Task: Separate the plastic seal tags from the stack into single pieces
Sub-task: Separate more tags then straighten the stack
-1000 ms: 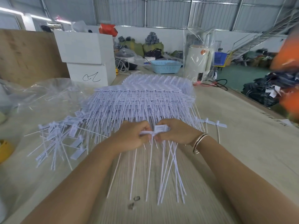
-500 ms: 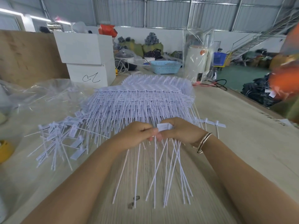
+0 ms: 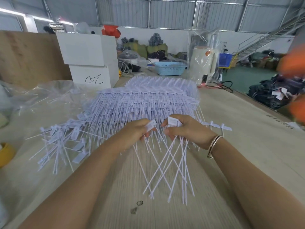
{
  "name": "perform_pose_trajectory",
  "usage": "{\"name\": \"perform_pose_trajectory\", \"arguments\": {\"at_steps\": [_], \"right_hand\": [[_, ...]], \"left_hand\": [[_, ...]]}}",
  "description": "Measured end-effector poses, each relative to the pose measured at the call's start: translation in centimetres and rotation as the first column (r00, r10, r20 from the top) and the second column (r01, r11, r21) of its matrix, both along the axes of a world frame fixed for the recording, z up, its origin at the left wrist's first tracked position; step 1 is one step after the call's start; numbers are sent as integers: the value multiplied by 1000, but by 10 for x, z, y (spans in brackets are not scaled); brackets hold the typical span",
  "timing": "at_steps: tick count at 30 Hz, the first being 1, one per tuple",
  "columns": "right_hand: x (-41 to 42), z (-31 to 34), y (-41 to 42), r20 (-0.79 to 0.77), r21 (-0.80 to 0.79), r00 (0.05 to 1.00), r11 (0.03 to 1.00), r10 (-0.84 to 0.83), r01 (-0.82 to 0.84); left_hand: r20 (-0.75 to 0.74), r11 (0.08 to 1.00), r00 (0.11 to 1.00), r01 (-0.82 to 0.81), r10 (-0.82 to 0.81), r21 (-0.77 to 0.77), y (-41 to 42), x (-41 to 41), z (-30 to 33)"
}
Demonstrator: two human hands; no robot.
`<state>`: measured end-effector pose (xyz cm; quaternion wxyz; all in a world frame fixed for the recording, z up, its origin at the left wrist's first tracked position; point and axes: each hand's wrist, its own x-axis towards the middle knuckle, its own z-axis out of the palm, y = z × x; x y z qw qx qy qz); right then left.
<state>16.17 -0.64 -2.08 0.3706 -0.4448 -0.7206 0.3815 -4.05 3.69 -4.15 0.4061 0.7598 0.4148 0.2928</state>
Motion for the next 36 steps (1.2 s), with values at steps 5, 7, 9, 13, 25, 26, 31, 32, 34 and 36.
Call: {"name": "perform_pose_trajectory", "arguments": {"at_steps": [5, 7, 9, 13, 25, 26, 31, 32, 34, 36], "right_hand": [[2, 3, 0, 205, -104, 973, 991, 107, -87], [-2, -3, 3, 247, -112, 966, 993, 72, -45], [-8, -9, 8, 295, -94, 955, 994, -25, 55], [-8, -12, 13, 301, -18, 947, 993, -107, 118], [28, 3, 7, 172, -161, 983, 986, 58, -30], [23, 2, 7, 260, -141, 964, 990, 62, -25], [3, -7, 12, 432, -92, 902, 995, 2, 42], [2, -8, 12, 421, -87, 907, 995, -8, 49], [0, -9, 14, 416, -63, 909, 997, -23, 53], [-2, -10, 13, 399, -46, 917, 998, -23, 45]], "left_hand": [[-307, 982, 948, 132, -85, 135, -5, 2, -5], [-268, 979, 956, 160, -122, 128, -8, 6, -5], [-213, 974, 967, 176, -143, 144, -12, 9, -5], [-178, 955, 983, 93, -43, 283, -13, 10, -7], [-221, 961, 975, 28, 34, 273, -7, -2, -7], [-232, 961, 972, 35, 31, 275, -7, 0, -8], [-240, 946, 968, 13, 69, 324, -8, 7, -9], [-249, 945, 966, 15, 71, 328, -8, 7, -10], [-265, 945, 960, 7, 84, 326, -10, 8, -11], [-238, 948, 967, -10, 90, 317, -11, 10, -10]]}}
